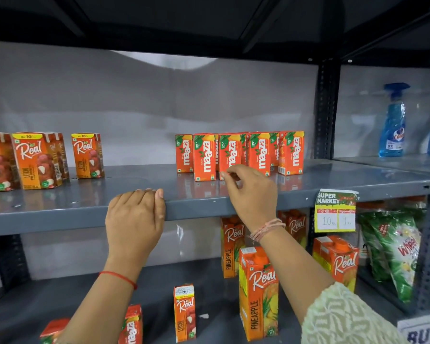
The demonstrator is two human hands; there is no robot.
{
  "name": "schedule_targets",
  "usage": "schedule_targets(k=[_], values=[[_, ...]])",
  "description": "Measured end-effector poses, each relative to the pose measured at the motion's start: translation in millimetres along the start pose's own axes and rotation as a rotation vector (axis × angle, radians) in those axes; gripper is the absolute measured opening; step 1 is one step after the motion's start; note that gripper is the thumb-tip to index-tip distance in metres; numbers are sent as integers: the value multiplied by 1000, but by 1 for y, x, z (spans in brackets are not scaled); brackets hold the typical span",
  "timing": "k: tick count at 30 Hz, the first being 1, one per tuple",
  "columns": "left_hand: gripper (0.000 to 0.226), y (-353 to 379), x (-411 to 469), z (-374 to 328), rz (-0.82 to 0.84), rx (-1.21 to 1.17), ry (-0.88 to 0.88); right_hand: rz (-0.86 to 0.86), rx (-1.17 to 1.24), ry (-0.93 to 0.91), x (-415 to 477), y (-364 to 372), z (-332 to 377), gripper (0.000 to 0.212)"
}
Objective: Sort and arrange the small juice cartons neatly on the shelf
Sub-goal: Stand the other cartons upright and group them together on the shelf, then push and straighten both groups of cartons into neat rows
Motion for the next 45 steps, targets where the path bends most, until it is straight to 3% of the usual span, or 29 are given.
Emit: schedule_targets(k=[4, 13, 19, 23, 30, 33, 39, 42, 45], values=[[67, -1, 1, -1, -6, -20, -3, 28, -38, 0, -3, 3, -1, 15], [69, -5, 2, -1, 60, -20, -11, 33, -67, 20, -3, 2, 0, 15], [49, -11, 4, -3, 144, -2, -8, 38, -83, 14, -3, 2, -1, 11], [53, -16, 6, 2, 228, -34, 63, 62, -85, 23, -2, -1, 3, 12], [43, -33, 11, 39, 404, -228, 202, 434, -2, 129, 8, 23, 61, 21], [44, -37, 10, 79, 401, -269, 92, 515, 117, 207, 16, 48, 93, 28], [27, -44, 31, 214, 260, -240, -561, 739, 423, 388, 42, 123, 153, 55], [27, -35, 43, 261, 364, -192, -733, 865, 572, 550, 57, 171, 173, 71], [24, -25, 47, 274, 563, -130, -728, 955, 541, 620, 66, 211, 181, 88]])
Point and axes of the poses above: each hand's wrist, its own x-axis towards the middle knuckle, its own y-axis out of the palm, z = x × y, the point moved 1 cm from there along x, towards the middle knuckle, and after that the axes turned 10 degrees about x, right-handed, at the moved point
